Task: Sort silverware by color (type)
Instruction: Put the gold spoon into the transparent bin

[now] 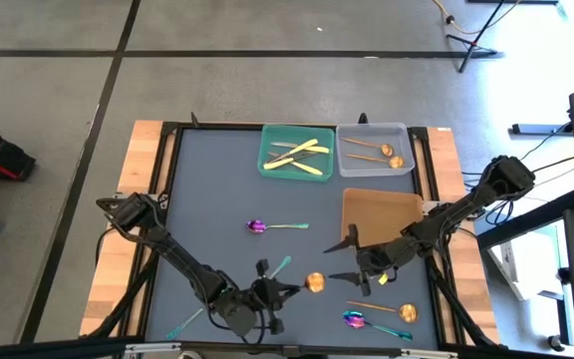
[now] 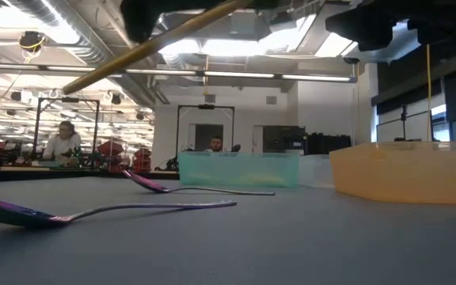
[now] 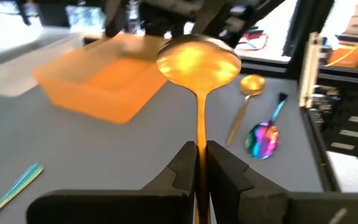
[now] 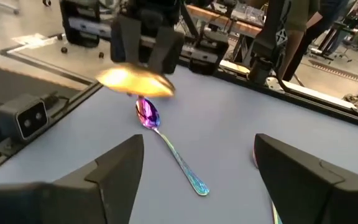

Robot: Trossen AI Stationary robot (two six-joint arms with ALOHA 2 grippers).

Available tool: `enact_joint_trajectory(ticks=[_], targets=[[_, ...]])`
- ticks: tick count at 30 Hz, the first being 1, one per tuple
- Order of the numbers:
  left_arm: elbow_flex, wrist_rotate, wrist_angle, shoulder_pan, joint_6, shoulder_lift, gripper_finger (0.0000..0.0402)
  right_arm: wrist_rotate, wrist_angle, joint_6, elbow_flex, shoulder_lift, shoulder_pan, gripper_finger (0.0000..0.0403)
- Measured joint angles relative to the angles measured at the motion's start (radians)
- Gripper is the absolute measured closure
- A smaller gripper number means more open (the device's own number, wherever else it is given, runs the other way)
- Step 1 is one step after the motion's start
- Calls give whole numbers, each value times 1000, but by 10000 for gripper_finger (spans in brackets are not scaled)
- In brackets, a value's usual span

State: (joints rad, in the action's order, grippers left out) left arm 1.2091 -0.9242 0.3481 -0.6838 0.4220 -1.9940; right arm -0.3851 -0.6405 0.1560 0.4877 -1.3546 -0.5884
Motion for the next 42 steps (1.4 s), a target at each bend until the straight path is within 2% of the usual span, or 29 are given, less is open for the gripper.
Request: enact_joint_trajectory(ticks=[11, 17, 20, 28, 32, 42], targets=[[0, 111, 79, -1, -74, 0, 379, 12, -196, 40, 0, -70, 0, 109], [0, 107, 88, 1, -77, 1, 379, 176, -285, 98, 0, -123, 9, 109], [0, 104, 89, 1, -69, 1, 379, 219, -300, 140, 9, -157, 6, 109], [0, 100, 92, 12, -52, 1, 378, 222, -306, 221, 121, -261, 6, 115], [0, 109, 91, 14, -49, 1, 378, 243, -302, 244, 136, -268, 6, 161], [0, 124, 93, 15, -36, 1, 374, 266, -322, 300, 137, -267, 9, 384]])
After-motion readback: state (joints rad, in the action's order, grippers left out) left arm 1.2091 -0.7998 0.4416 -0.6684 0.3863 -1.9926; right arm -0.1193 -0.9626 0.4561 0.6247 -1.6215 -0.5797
